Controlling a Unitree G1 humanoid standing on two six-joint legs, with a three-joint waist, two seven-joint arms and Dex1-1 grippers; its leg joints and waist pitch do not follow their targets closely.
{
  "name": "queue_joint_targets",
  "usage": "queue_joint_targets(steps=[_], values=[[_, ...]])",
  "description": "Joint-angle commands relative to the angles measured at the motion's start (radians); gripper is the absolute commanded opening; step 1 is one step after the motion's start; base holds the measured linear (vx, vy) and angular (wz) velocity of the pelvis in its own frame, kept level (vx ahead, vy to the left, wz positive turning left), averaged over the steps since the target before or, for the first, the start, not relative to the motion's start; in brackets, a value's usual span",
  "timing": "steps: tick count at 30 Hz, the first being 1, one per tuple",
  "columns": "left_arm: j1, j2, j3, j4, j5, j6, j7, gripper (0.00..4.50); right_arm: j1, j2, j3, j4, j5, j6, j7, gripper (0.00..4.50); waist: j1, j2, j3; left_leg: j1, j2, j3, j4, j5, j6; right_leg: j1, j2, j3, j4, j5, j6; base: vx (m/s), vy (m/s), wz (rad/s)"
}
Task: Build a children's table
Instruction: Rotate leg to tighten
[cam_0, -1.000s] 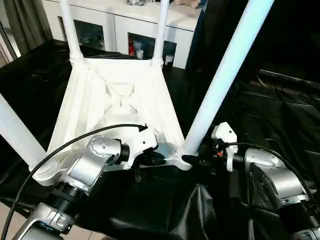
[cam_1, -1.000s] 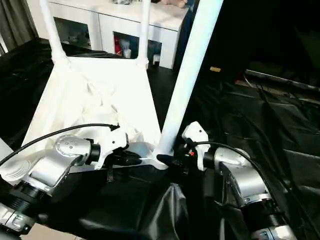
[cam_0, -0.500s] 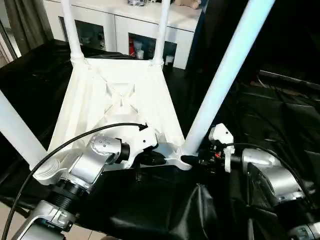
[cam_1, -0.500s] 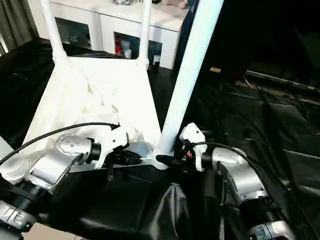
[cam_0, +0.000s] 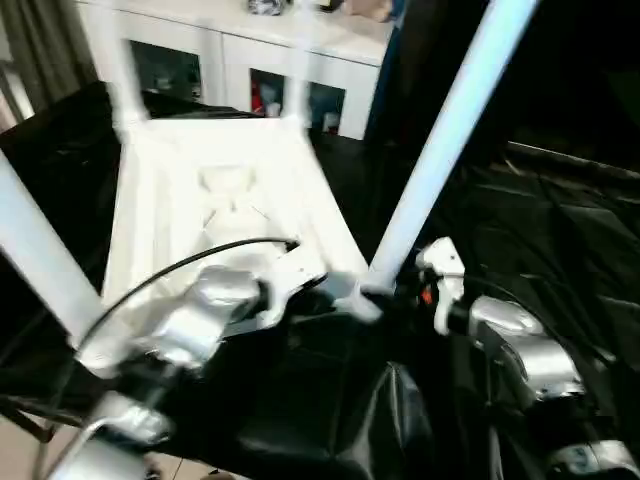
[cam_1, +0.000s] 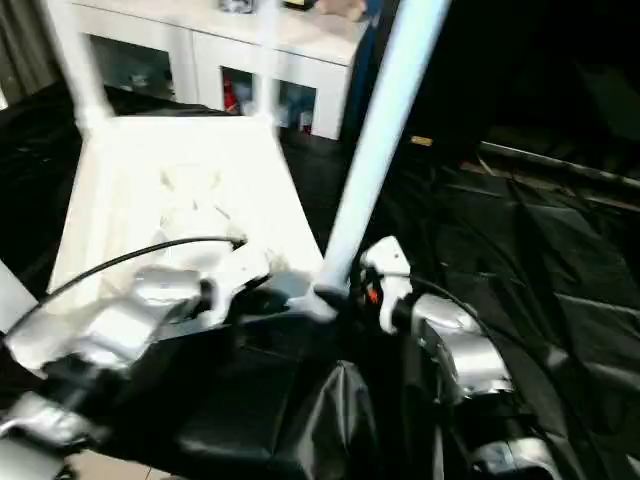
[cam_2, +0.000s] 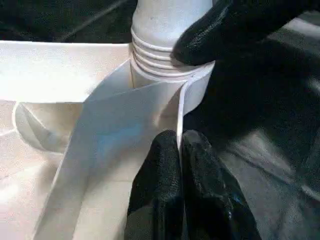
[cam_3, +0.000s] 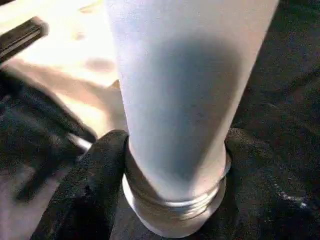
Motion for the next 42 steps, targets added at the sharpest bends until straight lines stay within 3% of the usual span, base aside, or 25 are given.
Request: queue_joint_targets(steps=[1,2,3,5,6,8,10,11,13,14,18,20,22,24,27,29,36,37,42], values=[[-0.024,-0.053,0.039,0.083,0.017,0.029,0.167,0.00,0.002,0.050,-0.025,0.066,-0.020,0.048,-0.156,2.70,-0.003,0.001,-0.042,0.006,0.018,-0.011,-0.073,-0.305,-0.019,0.016,-0.073,0.037,-0.117,-0.507,-0.081,0.000,0.000,0.00],[-0.063,-0.091,0.038,0.134,0.039,0.030,0.238,0.00,-0.012,0.113,-0.051,0.091,-0.030,0.052,-0.283,2.70,-0.006,-0.001,-0.043,0.004,0.016,-0.015,-0.075,-0.315,-0.031,0.021,-0.073,0.031,-0.116,-0.526,-0.073,0.000,0.000,0.00],[-0.071,-0.099,0.038,0.145,0.044,0.029,0.253,0.00,-0.016,0.127,-0.055,0.096,-0.032,0.052,-0.308,2.70,-0.008,0.006,-0.045,0.004,0.017,-0.018,-0.077,-0.317,-0.036,0.019,-0.077,0.032,-0.116,-0.525,-0.072,0.000,0.000,0.00],[-0.095,-0.118,0.033,0.178,0.063,0.022,0.285,0.00,-0.033,0.163,-0.043,0.101,-0.048,0.050,-0.338,2.70,-0.011,0.002,-0.047,0.006,0.018,-0.019,-0.078,-0.332,-0.033,0.020,-0.074,0.030,-0.118,-0.482,-0.071,0.000,0.000,0.00],[-0.106,-0.119,0.022,0.192,0.072,0.016,0.276,0.00,-0.045,0.149,0.019,0.090,-0.112,0.013,-0.317,2.70,-0.011,0.005,-0.048,0.005,0.020,-0.019,-0.079,-0.332,-0.029,0.021,-0.074,0.031,-0.116,-0.453,-0.078,0.000,0.000,0.00],[-0.103,-0.111,0.009,0.185,0.074,0.022,0.249,0.00,-0.050,0.146,0.020,0.078,-0.096,-0.005,-0.275,2.70,-0.008,0.004,-0.050,0.003,0.022,-0.016,-0.080,-0.306,-0.021,0.026,-0.075,0.034,-0.111,-0.381,-0.095,0.000,0.000,0.00],[-0.090,-0.094,0.010,0.167,0.058,0.031,0.194,0.00,-0.045,0.113,0.028,0.054,-0.071,-0.056,-0.156,3.39,-0.007,0.001,-0.051,-0.004,0.022,-0.015,-0.080,-0.281,-0.007,0.033,-0.073,0.034,-0.104,-0.322,-0.114,0.000,0.000,0.00],[-0.089,-0.093,0.010,0.166,0.056,0.031,0.189,0.00,-0.045,0.109,0.030,0.053,-0.071,-0.062,-0.146,3.39,-0.002,0.001,-0.053,-0.001,0.023,-0.012,-0.076,-0.271,0.003,0.033,-0.075,0.035,-0.104,-0.302,-0.125,0.000,0.000,0.00],[-0.081,-0.077,0.010,0.159,0.043,0.016,0.147,0.00,-0.045,0.087,0.004,0.043,-0.043,-0.052,-0.097,3.42,0.002,-0.003,-0.052,-0.006,0.021,-0.008,-0.074,-0.244,0.017,0.035,-0.075,0.036,-0.103,-0.287,-0.137,0.000,0.000,0.00],[-0.081,-0.077,0.010,0.159,0.043,0.016,0.147,0.00,-0.045,0.087,0.004,0.043,-0.043,-0.052,-0.097,3.68,0.005,-0.002,-0.053,-0.005,0.021,-0.008,-0.074,-0.237,0.020,0.036,-0.076,0.036,-0.102,-0.286,-0.139,0.000,0.000,0.00],[-0.042,-0.024,-0.010,0.099,-0.008,-0.030,-0.013,0.00,-0.033,-0.022,0.030,-0.009,-0.028,-0.037,0.068,3.96,0.010,-0.003,-0.052,-0.009,0.025,-0.009,-0.076,-0.198,0.028,0.043,-0.075,0.035,-0.096,-0.245,-0.151,0.000,0.000,0.00],[-0.009,0.035,-0.037,0.050,-0.029,-0.052,-0.135,0.00,-0.015,-0.110,0.058,-0.056,-0.015,-0.024,0.222,3.96,0.012,-0.001,-0.052,-0.005,0.027,-0.007,-0.075,-0.198,0.036,0.041,-0.074,0.036,-0.095,-0.233,-0.159,0.000,0.000,0.00],[0.001,0.056,-0.047,0.033,-0.035,-0.053,-0.175,0.00,-0.010,-0.137,0.069,-0.064,-0.019,-0.032,0.271,3.96,0.013,0.001,-0.049,-0.001,0.028,-0.005,-0.078,-0.222,0.033,0.034,-0.074,0.036,-0.099,-0.263,-0.165,0.000,0.000,0.00],[0.026,0.104,-0.060,-0.021,-0.062,-0.044,-0.260,0.00,-0.005,-0.183,0.075,-0.085,-0.004,-0.019,0.359,3.96,0.017,-0.003,-0.050,-0.002,0.030,-0.007,-0.078,-0.222,0.029,0.039,-0.076,0.036,-0.096,-0.266,-0.167,0.000,0.000,0.00],[0.044,0.145,-0.057,-0.068,-0.082,-0.062,-0.317,0.00,0.001,-0.221,0.097,-0.113,0.018,0.013,0.438,3.96,0.017,-0.001,-0.048,0.001,0.031,-0.005,-0.079,-0.214,0.033,0.035,-0.073,0.037,-0.093,-0.238,-0.180,0.000,0.000,0.00],[0.046,0.153,-0.053,-0.075,-0.079,-0.063,-0.320,0.00,0.003,-0.229,0.109,-0.117,0.019,0.018,0.455,3.96,0.019,0.001,-0.048,0.002,0.031,-0.004,-0.078,-0.210,0.032,0.034,-0.072,0.037,-0.091,-0.225,-0.185,0.000,0.000,0.00],[0.054,0.172,-0.042,-0.099,-0.090,-0.053,-0.338,0.00,-0.006,-0.223,0.119,-0.106,0.027,0.026,0.492,3.96,0.024,-0.008,-0.051,0.000,0.030,-0.003,-0.075,-0.179,0.027,0.038,-0.075,0.037,-0.086,-0.204,-0.186,0.000,0.000,0.00],[0.057,0.175,-0.041,-0.106,-0.094,-0.051,-0.340,0.00,-0.006,-0.223,0.127,-0.107,0.023,0.027,0.510,3.69,0.025,-0.007,-0.051,0.000,0.030,-0.003,-0.075,-0.175,0.029,0.038,-0.075,0.037,-0.086,-0.198,-0.187,0.000,0.000,0.00],[0.060,0.174,-0.041,-0.112,-0.091,-0.050,-0.346,0.00,-0.021,-0.206,0.139,-0.075,0.017,0.018,0.507,3.32,0.024,-0.007,-0.050,0.000,0.029,-0.003,-0.076,-0.180,0.024,0.037,-0.074,0.036,-0.087,-0.216,-0.184,0.000,0.000,0.00]])
